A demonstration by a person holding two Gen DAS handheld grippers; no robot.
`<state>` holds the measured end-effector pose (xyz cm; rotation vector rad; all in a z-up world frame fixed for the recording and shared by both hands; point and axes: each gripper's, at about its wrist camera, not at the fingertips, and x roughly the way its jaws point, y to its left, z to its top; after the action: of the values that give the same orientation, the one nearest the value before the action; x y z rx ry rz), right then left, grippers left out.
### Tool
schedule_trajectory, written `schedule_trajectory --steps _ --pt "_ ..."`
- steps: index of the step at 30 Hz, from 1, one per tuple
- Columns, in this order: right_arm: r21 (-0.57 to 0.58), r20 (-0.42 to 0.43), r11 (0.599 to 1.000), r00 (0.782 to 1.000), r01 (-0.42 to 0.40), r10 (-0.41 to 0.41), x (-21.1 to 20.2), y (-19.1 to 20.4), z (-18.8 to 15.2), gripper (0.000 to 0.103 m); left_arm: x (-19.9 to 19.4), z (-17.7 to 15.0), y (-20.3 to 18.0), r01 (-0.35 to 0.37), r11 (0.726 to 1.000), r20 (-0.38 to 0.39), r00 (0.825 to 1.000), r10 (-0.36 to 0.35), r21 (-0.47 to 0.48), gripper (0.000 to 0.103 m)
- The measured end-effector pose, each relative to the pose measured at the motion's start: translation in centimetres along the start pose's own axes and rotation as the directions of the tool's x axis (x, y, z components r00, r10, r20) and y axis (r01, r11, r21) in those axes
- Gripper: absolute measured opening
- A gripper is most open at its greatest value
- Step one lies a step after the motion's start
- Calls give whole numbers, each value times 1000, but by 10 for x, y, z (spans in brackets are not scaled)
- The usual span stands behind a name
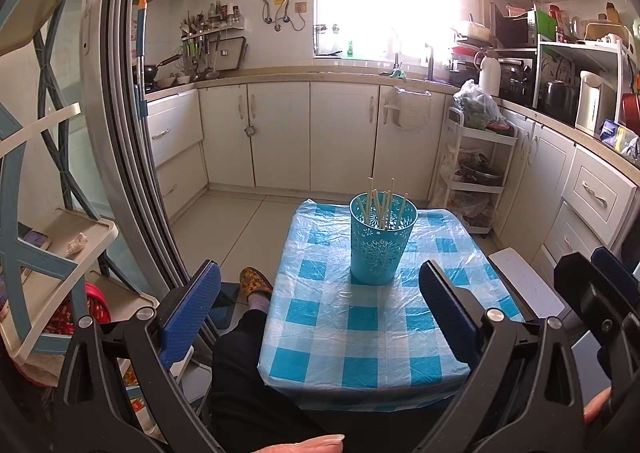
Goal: Organize utensils
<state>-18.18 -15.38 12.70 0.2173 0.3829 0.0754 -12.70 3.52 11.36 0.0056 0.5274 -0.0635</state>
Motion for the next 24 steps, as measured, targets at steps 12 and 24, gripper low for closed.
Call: schedule_trajectory --steps 12,24 --pt "-2 -3 1000 1000 -2 2 0 -2 0 96 1 -2 3 -1 1000 -2 1000 1 2 96" --pt "-2 -4 1000 1000 -3 3 0 -3 0 96 0 -1 2 0 1000 -2 1000 0 3 96"
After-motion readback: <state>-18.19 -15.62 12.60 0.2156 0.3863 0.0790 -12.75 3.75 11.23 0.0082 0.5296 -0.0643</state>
